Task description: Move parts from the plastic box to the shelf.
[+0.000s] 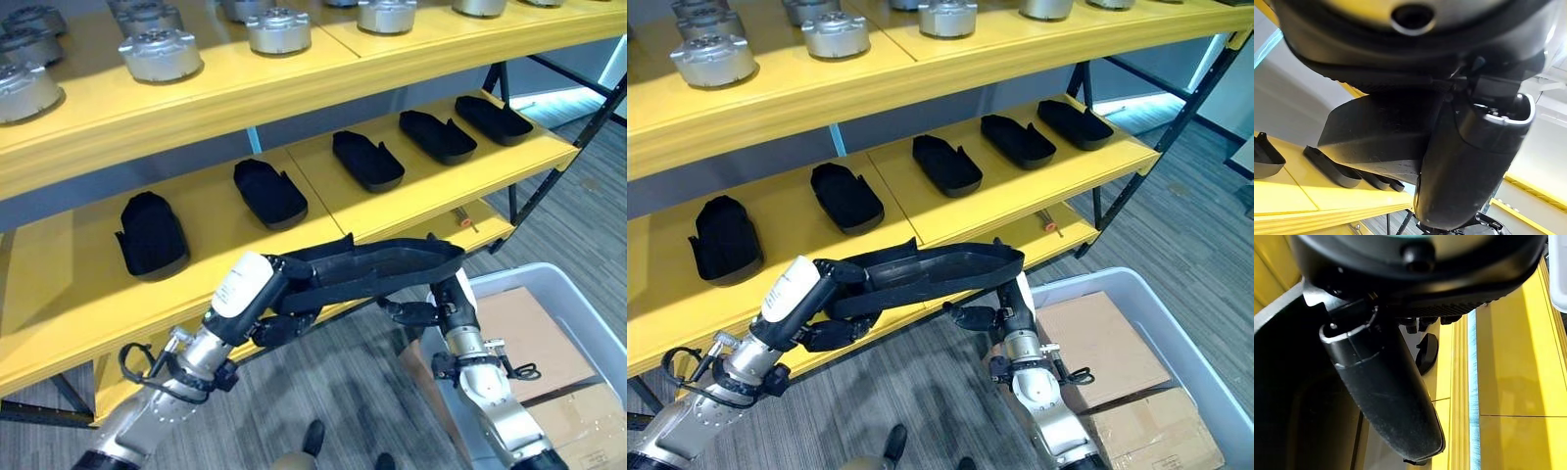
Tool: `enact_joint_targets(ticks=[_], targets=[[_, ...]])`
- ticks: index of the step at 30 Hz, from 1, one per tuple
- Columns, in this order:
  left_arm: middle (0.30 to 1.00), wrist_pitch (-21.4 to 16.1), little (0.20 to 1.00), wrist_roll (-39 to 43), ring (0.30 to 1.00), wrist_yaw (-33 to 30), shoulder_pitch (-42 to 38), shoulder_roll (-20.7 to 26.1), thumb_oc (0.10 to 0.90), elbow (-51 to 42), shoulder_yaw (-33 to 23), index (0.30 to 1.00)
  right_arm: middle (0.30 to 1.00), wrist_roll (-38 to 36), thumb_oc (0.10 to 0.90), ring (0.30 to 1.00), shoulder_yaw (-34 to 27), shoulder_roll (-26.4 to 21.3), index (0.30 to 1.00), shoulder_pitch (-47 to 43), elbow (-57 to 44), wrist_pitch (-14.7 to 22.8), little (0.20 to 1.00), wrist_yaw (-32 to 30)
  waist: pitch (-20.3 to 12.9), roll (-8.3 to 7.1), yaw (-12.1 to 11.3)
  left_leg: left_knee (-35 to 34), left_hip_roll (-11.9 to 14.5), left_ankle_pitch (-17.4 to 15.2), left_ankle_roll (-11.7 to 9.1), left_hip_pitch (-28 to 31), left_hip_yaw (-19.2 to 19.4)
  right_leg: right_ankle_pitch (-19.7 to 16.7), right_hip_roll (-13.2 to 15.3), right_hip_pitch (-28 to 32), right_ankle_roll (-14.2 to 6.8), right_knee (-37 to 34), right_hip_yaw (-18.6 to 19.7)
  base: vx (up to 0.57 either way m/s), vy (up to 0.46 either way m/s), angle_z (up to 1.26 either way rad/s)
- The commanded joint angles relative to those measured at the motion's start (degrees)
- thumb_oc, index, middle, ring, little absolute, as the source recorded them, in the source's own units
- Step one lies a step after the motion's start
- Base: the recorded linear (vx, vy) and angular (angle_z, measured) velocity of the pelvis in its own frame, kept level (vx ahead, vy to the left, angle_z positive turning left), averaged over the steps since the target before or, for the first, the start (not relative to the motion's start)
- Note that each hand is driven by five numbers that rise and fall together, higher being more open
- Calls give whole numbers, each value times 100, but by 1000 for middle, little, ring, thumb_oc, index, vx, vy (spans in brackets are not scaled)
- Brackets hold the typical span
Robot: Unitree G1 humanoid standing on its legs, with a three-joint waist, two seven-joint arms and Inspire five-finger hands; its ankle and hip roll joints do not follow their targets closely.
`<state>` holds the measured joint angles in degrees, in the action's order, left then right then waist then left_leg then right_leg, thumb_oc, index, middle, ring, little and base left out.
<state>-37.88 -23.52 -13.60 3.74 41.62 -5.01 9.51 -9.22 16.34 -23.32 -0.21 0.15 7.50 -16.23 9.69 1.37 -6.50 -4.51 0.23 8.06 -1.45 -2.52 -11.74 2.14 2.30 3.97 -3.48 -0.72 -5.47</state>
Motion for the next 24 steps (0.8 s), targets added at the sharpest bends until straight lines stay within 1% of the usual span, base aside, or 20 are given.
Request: enact_joint_targets(ticks=[1, 3, 5, 6, 7, 8, 10, 11, 12, 13, 14, 15, 16, 17, 18, 19, 20, 22, 23, 24], targets=[[300, -257, 300, 69, 300, -857, -287, -114, 400, -681, -381, 300, 1000, 28, 900, 1000, -38, -168, 1000, -587, -623, 801, 1000, -85, -189, -94, 90, 391, -509, -843, 308, 181, 541, -71, -119, -137, 77, 91, 110, 24, -33, 7], [300, -257, 300, 99, 300, -833, -256, -131, 400, -722, -419, 300, 1000, 22, 900, 1000, -71, -196, 1000, -525, -693, 790, 1000, -164, -177, -86, 153, 583, -451, -950, 268, 157, 941, -59, -47, -117, 64, 85, -111, 15, -17, 13], [300, -296, 300, 123, 300, -750, -447, -180, 400, -714, -331, 300, 1000, 90, 900, 1000, -221, -217, 1000, -387, -815, 782, 1000, -395, -131, -119, 430, 955, -93, -1080, 114, 65, 2122, -14, 161, -64, 49, 126, -664, -56, 33, 44], [300, -260, 300, 138, 300, -755, -563, -173, 400, -720, -253, 300, 1000, 133, 900, 1000, -294, -229, 1000, -342, -848, 832, 1000, -473, -109, -138, 544, 1142, 82, -1140, 63, 19, 2456, -19, 250, -87, 46, 165, -823, -103, 50, 121], [300, -203, 300, 136, 300, -780, -625, -175, 400, -738, -204, 300, 1000, 189, 900, 1000, -328, -236, 1000, -330, -862, 874, 1000, -521, -97, -144, 598, 1223, 184, -1166, 38, 13, 2587, -24, 307, -114, 46, 202, -887, -78, 84, 203], [300, -137, 300, 136, 300, -829, -671, -175, 400, -748, -165, 300, 1000, 259, 900, 1000, -356, -245, 1000, -326, -865, 906, 1000, -526, -91, -139, 637, 1277, 269, -1190, 18, 11, 2631, -21, 353, -142, 45, 242, -926, -42, 156, 195], [300, -97, 300, 168, 300, -990, -656, -124, 400, -746, -177, 300, 1000, 324, 900, 1000, -389, -328, 1000, -331, -806, 843, 1000, -390, -91, -81, 670, 1140, 451, -1155, -49, 165, 2533, 49, 435, -153, 39, 318, -899, -12, 262, 85], [300, -88, 300, 116, 300, -1100, -577, -114, 400, -794, -258, 300, 1000, 273, 900, 1000, -419, -380, 1000, -321, -768, 859, 1000, -356, -117, -47, 682, 947, 591, -1016, -123, 268, 2443, 65, 482, -163, 43, 330, -862, -5, 222, 24], [300, -86, 300, 109, 300, -1111, -567, -114, 400, -801, -268, 300, 1000, 267, 900, 1000, -421, -385, 1000, -319, -765, 862, 1000, -351, -122, -44, 684, 922, 602, -998, -130, 278, 2435, 66, 485, -165, 43, 331, -860, -11, 213, 19], [300, -88, 300, 126, 300, -1126, -513, -111, 400, -849, -325, 300, 1000, 243, 900, 1000, -467, -410, 1000, -301, -744, 883, 1000, -306, -142, -24, 682, 845, 753, -837, -213, 298, 2364, 83, 513, -159, 39, 327, -826, -8, 276, 12], [300, -168, 300, 187, 300, -1165, -360, -139, 400, -965, -488, 300, 1000, 217, 900, 1000, -574, -454, 1000, -248, -738, 957, 1000, -209, -162, 15, 690, 736, 1121, -378, -387, 323, 2189, 122, 585, -127, 47, 325, -745, -16, 321, 26], [300, -171, 300, 183, 300, -1179, -317, -156, 400, -1000, -533, 300, 1000, 211, 900, 1000, -597, -463, 1000, -233, -749, 971, 1000, -195, -164, 21, 703, 704, 1196, -287, -421, 334, 2144, 132, 597, -118, 54, 327, -732, -14, 449, 16], [300, -77, 300, 173, 300, -1225, -234, -180, 400, -1020, -603, 300, 1000, 173, 900, 1000, -613, -493, 1000, -220, -760, 971, 1000, -130, -168, 70, 684, 623, 1177, -326, -434, 382, 1905, 111, 691, -116, 3, 325, -601, -19, 447, 5], [300, 9, 300, 130, 300, -1298, -224, -192, 400, -1001, -610, 300, 1000, 81, 900, 1000, -628, -534, 1000, -211, -812, 960, 1000, -95, -174, 108, 700, 515, 1132, -469, -424, 469, 1909, 86, 773, -94, -53, 310, -582, -34, 639, -26], [300, 20, 300, 20, 300, -1305, -249, -195, 400, -935, -620, 300, 1000, 51, 900, 1000, -692, -547, 1000, -174, -926, 934, 1000, -47, -195, 130, 742, 361, 1064, -620, -415, 604, 2088, 29, 891, -62, -159, 302, -667, -39, 493, -9], [300, 31, 300, -12, 300, -1302, -255, -192, 400, -923, -618, 300, 1000, 49, 900, 1000, -698, -538, 1000, -166, -942, 919, 1000, -46, -197, 132, 744, 340, 1044, -637, -409, 625, 2106, 18, 911, -53, -179, 299, -682, -50, 521, 11], [300, -29, 300, -134, 300, -1345, -239, -147, 400, -895, -614, 300, 1000, 39, 900, 1000, -755, -497, 1000, -143, -990, 876, 1000, -55, -206, 132, 723, 279, 946, -702, -375, 686, 2132, -60, 1035, -2, -289, 260, -734, -52, 469, 16], [300, -286, 300, -223, 300, -1402, -270, 5, 400, -826, -673, 300, 1000, 219, 900, 1000, -788, -416, 1000, -157, -1047, 758, 1000, -324, -201, 106, 621, 85, 721, -778, -218, 772, 2070, -182, 1294, 15, -534, 280, -821, -93, 573, 20], [300, -358, 300, -232, 300, -1429, -290, 38, 400, -809, -697, 300, 1000, 293, 900, 1000, -787, -383, 1000, -169, -1045, 770, 1000, -457, -199, 93, 595, 56, 665, -792, -170, 777, 2066, -198, 1361, 23, -586, 304, -847, -103, 517, 66], [300, -460, 300, -148, 300, -1365, -363, 121, 400, -781, -730, 300, 1000, 380, 900, 1000, -829, -290, 1000, -163, -1035, 769, 1000, -614, -203, 62, 526, 54, 516, -857, -36, 763, 2056, -238, 1497, 21, -639, 430, -934, -79, 398, 84]])
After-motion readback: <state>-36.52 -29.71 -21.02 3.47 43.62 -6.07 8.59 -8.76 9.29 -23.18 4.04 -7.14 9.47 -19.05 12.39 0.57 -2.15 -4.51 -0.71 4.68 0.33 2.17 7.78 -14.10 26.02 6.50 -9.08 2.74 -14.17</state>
